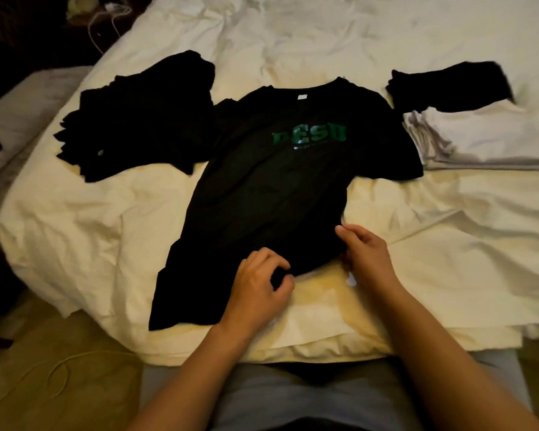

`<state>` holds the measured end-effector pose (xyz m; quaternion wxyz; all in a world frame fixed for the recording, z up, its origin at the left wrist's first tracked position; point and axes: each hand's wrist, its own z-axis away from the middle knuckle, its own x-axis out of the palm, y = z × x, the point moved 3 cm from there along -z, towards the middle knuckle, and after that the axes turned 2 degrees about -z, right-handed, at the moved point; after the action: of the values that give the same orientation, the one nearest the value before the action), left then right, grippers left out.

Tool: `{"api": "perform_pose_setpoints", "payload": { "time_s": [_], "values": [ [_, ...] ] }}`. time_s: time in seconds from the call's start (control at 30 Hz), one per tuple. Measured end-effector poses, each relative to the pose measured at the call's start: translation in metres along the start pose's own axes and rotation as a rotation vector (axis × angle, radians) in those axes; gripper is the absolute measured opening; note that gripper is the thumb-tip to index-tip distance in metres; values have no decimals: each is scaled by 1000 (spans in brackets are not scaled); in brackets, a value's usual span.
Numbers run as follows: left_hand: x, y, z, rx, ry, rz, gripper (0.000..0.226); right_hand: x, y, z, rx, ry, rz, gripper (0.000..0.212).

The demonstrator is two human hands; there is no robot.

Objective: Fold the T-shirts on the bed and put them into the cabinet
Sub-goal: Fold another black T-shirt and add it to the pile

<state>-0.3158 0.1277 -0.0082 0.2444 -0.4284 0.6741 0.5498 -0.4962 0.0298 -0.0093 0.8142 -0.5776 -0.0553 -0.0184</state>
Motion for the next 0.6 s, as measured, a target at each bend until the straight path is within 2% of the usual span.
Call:
{"api": "perform_pose_setpoints", "payload": {
  "time_s": [0.07, 0.13, 0.2, 0.23, 0.27, 0.33, 0.4, 0.43, 0.5, 0.6],
  "values": [
    [-5, -7, -4, -142, 29, 170, 7, 2, 0, -5, -56, -57, 18, 13],
    [-7, -18, -10, -326, 41, 264, 15, 7, -1, -11, -126, -140, 57, 16],
    [-7, -28, -15, -475, 24, 229, 13, 15, -7, -16, -211, -240, 123, 19],
    [-8, -31, -19, -496, 34, 175, 10, 19, -11, -20, -258, -278, 200, 22],
    [-8, -30, -22, -469, 58, 110, 13, 24, -14, -24, -303, -315, 289, 26],
    [-6, -21, -32, -304, 107, 13, 29, 32, -18, -31, -368, -394, 441, 33],
    [0, -6, -43, -147, 62, -22, 42, 37, -18, -40, -405, -436, 572, 41],
    [5, 0, -49, -125, 17, -22, 47, 38, -19, -45, -439, -427, 633, 43],
    [13, 4, -60, -168, -22, 8, 52, 37, -21, -55, -609, -322, 784, 39],
    [15, 6, -71, -110, 113, 22, 31, 26, -16, -65, -780, -91, 975, 27]
  ]
}}
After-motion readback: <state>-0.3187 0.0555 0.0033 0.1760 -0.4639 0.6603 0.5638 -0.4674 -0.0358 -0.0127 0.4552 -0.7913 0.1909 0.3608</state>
